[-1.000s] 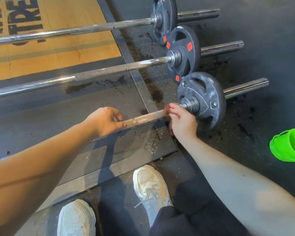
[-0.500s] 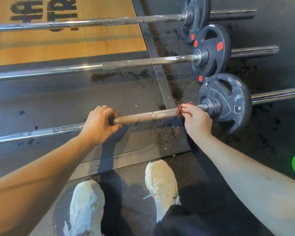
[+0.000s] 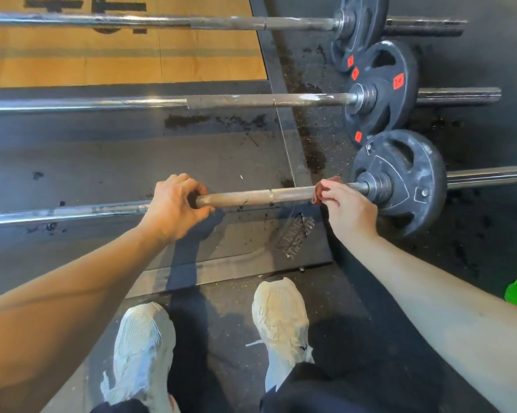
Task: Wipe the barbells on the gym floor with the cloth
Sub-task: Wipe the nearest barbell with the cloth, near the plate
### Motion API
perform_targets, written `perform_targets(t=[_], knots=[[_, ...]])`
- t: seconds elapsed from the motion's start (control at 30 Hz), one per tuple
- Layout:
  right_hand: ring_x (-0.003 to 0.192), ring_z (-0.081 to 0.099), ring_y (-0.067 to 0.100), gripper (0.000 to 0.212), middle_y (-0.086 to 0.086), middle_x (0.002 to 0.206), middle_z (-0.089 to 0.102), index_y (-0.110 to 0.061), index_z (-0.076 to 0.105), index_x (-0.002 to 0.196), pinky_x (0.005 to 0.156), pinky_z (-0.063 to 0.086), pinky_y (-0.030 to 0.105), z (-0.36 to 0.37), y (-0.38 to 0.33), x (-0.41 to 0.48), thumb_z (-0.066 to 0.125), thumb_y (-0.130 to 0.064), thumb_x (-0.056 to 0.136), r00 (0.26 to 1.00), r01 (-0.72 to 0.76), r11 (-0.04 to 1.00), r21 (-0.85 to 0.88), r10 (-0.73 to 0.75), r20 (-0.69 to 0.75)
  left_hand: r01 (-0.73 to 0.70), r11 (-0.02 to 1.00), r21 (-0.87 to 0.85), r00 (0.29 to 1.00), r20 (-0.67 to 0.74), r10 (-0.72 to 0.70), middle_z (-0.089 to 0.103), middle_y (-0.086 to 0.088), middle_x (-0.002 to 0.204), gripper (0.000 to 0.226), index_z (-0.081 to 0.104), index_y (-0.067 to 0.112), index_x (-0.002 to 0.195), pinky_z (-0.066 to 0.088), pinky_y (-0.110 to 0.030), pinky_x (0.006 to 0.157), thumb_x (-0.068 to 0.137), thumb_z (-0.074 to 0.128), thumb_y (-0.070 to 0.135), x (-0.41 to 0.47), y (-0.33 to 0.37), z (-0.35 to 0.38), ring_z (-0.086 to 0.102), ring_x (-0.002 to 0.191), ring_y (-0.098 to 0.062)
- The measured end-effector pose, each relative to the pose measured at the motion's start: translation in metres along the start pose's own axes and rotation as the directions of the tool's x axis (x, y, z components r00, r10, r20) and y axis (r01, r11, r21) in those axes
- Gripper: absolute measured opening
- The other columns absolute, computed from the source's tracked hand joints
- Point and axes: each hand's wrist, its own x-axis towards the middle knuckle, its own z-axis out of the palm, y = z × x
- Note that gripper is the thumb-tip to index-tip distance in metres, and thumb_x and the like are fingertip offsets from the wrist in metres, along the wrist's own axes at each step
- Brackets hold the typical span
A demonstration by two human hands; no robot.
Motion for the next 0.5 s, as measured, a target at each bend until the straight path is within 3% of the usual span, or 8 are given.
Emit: perform_targets(t=[0.07, 0.13, 0.2, 0.37, 0.5], knots=[[0.126, 0.06, 0.015, 0.022, -0.008, 0.134, 0.067, -0.019, 0.078, 0.116, 0.111, 0.036, 0.023, 0.013, -0.021, -0.002, 0.063, -0.017, 0.1, 0.998, 0.063, 0.998, 0.008, -0.063, 0.031, 0.011, 1.0, -0.012, 1.0, -0.001, -0.011, 0.061, 0.006, 0.098, 0.025, 0.071, 0.022, 0.1, 0.049, -0.038, 0.088, 0.08, 0.085, 0.025, -0.001, -0.001, 0.0, 0.052, 0.093, -0.017], [0.125, 0.062, 0.017, 0.021, -0.006, 0.133, 0.068, -0.017, 0.078, 0.114, 0.11, 0.044, 0.033, 0.031, -0.042, -0.006, 0.066, -0.015, 0.098, 0.982, 0.18, 0.982, 0.057, -0.183, 0.045, 0.011, 1.0, -0.011, 1.0, 0.0, -0.011, 0.06, 0.006, 0.098, 0.025, 0.07, 0.025, 0.1, 0.049, -0.043, 0.09, 0.081, 0.085, 0.026, -0.002, -0.004, 0.001, 0.051, 0.093, -0.017], [0.125, 0.062, 0.018, 0.021, -0.003, 0.133, 0.069, -0.015, 0.077, 0.116, 0.109, 0.049, 0.04, 0.038, -0.046, -0.006, 0.068, -0.013, 0.097, 0.977, 0.202, 0.974, 0.103, -0.207, 0.042, 0.017, 1.0, -0.003, 1.0, 0.017, -0.017, 0.06, 0.006, 0.097, 0.025, 0.069, 0.026, 0.1, 0.049, -0.049, 0.09, 0.08, 0.085, 0.027, 0.0, -0.005, 0.003, 0.051, 0.093, -0.018], [0.127, 0.061, 0.015, 0.023, -0.005, 0.133, 0.068, -0.015, 0.076, 0.118, 0.109, 0.05, 0.038, 0.037, -0.037, -0.003, 0.068, -0.016, 0.097, 0.979, 0.193, 0.971, 0.144, -0.2, 0.033, 0.023, 1.0, 0.01, 0.999, 0.034, -0.024, 0.059, 0.005, 0.096, 0.025, 0.068, 0.025, 0.097, 0.05, -0.053, 0.087, 0.079, 0.085, 0.027, 0.002, -0.006, 0.003, 0.051, 0.092, -0.02], [0.13, 0.057, 0.012, 0.025, -0.008, 0.138, 0.065, -0.018, 0.073, 0.123, 0.109, 0.041, 0.025, 0.03, -0.048, -0.006, 0.064, -0.019, 0.1, 0.982, 0.135, 0.979, 0.155, -0.153, 0.113, 0.021, 1.0, -0.007, 0.998, 0.062, -0.02, 0.058, 0.007, 0.096, 0.024, 0.067, 0.027, 0.097, 0.051, -0.044, 0.085, 0.08, 0.085, 0.028, 0.004, -0.007, 0.002, 0.05, 0.092, -0.017]])
